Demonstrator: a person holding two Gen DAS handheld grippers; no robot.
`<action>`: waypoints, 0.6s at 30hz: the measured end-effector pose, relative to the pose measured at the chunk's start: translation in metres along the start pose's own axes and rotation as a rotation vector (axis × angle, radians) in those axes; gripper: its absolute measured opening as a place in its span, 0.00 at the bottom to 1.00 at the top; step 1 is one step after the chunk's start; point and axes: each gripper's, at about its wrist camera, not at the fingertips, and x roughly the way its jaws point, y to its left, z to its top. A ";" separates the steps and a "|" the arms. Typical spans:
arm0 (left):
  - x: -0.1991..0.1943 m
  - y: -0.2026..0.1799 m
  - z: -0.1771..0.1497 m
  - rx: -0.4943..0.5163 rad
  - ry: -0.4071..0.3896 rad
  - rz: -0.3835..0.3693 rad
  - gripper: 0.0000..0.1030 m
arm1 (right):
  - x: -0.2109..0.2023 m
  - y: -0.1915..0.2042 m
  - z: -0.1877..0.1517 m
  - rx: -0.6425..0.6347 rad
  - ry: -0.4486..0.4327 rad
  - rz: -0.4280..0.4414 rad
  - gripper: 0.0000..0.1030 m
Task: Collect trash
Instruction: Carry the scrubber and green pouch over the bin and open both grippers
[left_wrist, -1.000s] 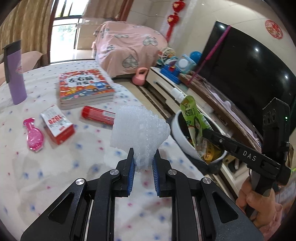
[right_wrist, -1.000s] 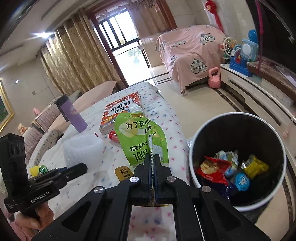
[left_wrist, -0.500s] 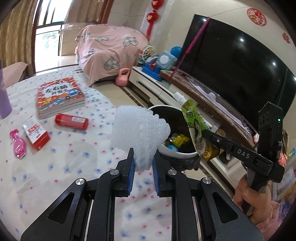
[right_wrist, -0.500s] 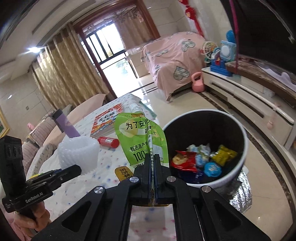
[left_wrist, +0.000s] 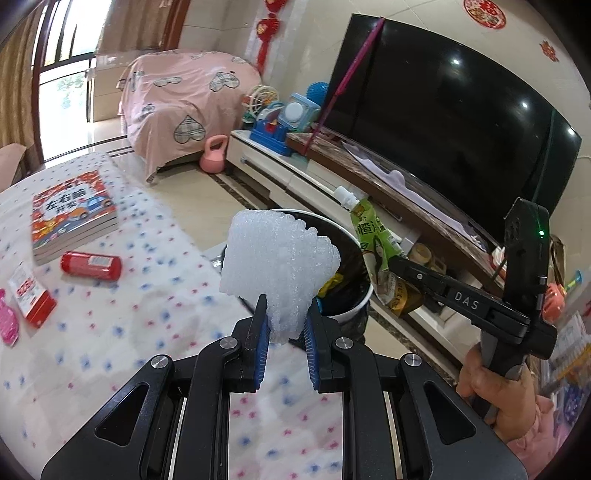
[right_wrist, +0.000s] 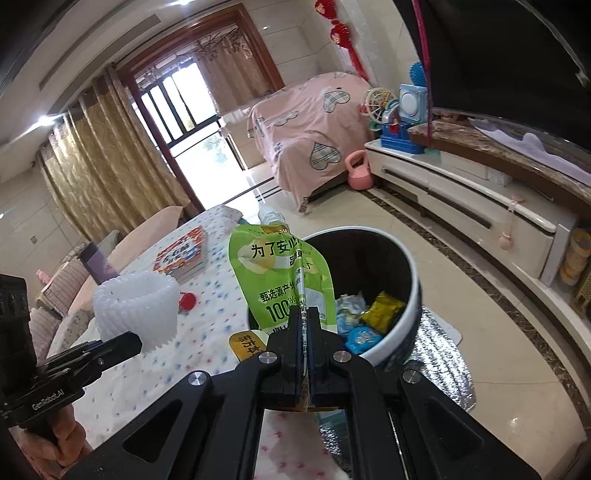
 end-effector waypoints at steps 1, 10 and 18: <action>0.003 -0.002 0.002 0.002 0.003 -0.002 0.15 | 0.000 -0.001 -0.001 0.002 -0.001 -0.004 0.02; 0.037 -0.007 0.012 0.012 0.053 -0.015 0.15 | 0.015 -0.015 0.007 0.016 0.016 -0.025 0.02; 0.068 -0.009 0.019 0.019 0.095 -0.017 0.15 | 0.035 -0.024 0.010 0.020 0.055 -0.038 0.02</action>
